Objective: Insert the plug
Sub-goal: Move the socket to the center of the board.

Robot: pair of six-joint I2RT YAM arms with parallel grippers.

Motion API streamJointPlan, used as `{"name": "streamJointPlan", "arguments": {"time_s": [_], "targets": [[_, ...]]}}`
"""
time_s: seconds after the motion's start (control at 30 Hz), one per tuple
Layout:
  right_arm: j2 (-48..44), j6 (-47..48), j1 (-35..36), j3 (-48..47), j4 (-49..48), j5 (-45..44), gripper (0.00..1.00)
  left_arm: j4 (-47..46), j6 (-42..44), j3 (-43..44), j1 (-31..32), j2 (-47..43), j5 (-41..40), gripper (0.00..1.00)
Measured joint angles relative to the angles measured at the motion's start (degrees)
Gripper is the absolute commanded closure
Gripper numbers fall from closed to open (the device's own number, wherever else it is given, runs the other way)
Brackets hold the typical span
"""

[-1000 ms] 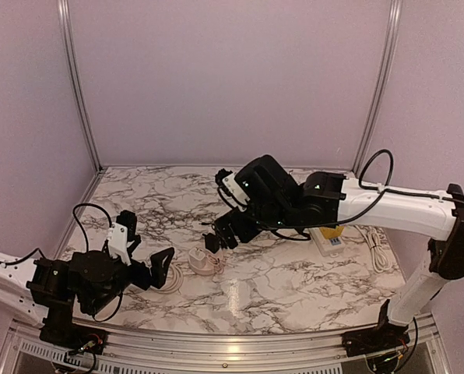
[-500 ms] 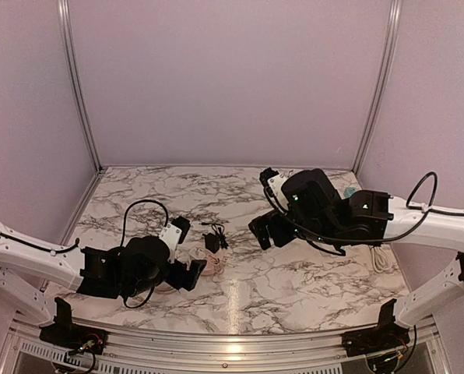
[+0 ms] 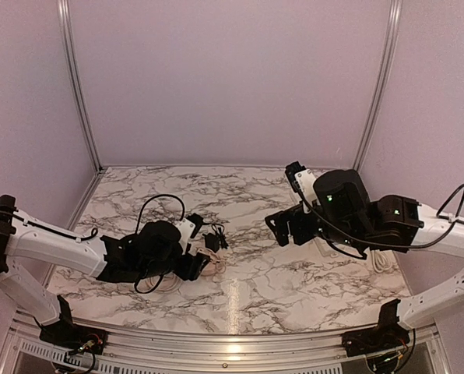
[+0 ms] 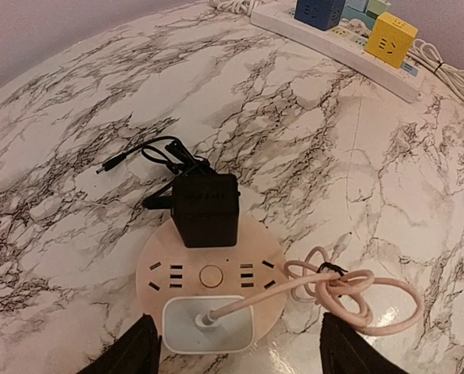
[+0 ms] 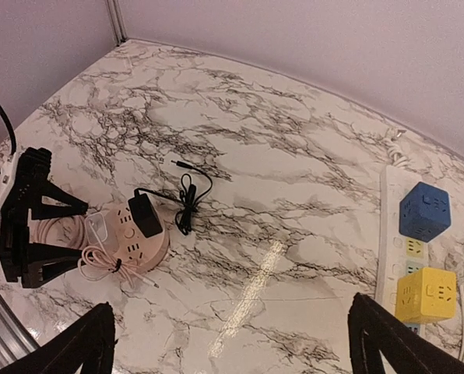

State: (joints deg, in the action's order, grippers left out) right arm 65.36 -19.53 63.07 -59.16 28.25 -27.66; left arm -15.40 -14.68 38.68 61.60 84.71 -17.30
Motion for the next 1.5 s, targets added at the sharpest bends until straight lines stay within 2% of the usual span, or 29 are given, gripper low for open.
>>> {"name": "streamJointPlan", "arguments": {"time_s": [0.2, 0.3, 0.4, 0.53, 0.7, 0.97, 1.2, 1.5], "targets": [[-2.64, -1.20, 0.00, 1.73, 0.13, -0.07, 0.01, -0.74, 1.03, 2.32, -2.12, 4.50, 2.16, 0.48], [-3.43, -1.68, 0.00, 2.36, 0.24, -0.11, 0.01, -1.33, 1.03, 2.73, -2.56, 5.29, 2.47, 0.63], [-3.78, -1.92, 0.00, 2.47, 0.28, -0.15, 0.01, -2.08, 0.98, 2.86, -3.02, 5.86, 2.82, 0.68], [-3.82, -1.92, 0.00, 2.47, 0.28, -0.15, 0.02, -2.51, 0.79, 2.97, -3.13, 6.14, 3.19, 0.67], [-3.82, -1.92, 0.00, 2.47, 0.26, -0.15, 0.01, -3.04, -0.20, 2.93, -3.21, 6.14, 4.79, 0.57], [-3.69, -1.92, 0.00, 2.47, 0.24, -0.07, 0.01, -4.50, -2.05, 0.57, -3.21, 4.07, 6.40, 0.56], [-3.39, -1.92, 0.00, 2.47, 0.24, 0.13, 0.01, -4.50, -2.91, 0.13, -3.17, 3.41, 7.78, 0.45], [-3.37, -1.92, 0.00, 2.56, 0.22, 0.33, 0.01, -4.76, -3.80, -0.37, -3.06, 3.10, 6.75, 0.45]]}}
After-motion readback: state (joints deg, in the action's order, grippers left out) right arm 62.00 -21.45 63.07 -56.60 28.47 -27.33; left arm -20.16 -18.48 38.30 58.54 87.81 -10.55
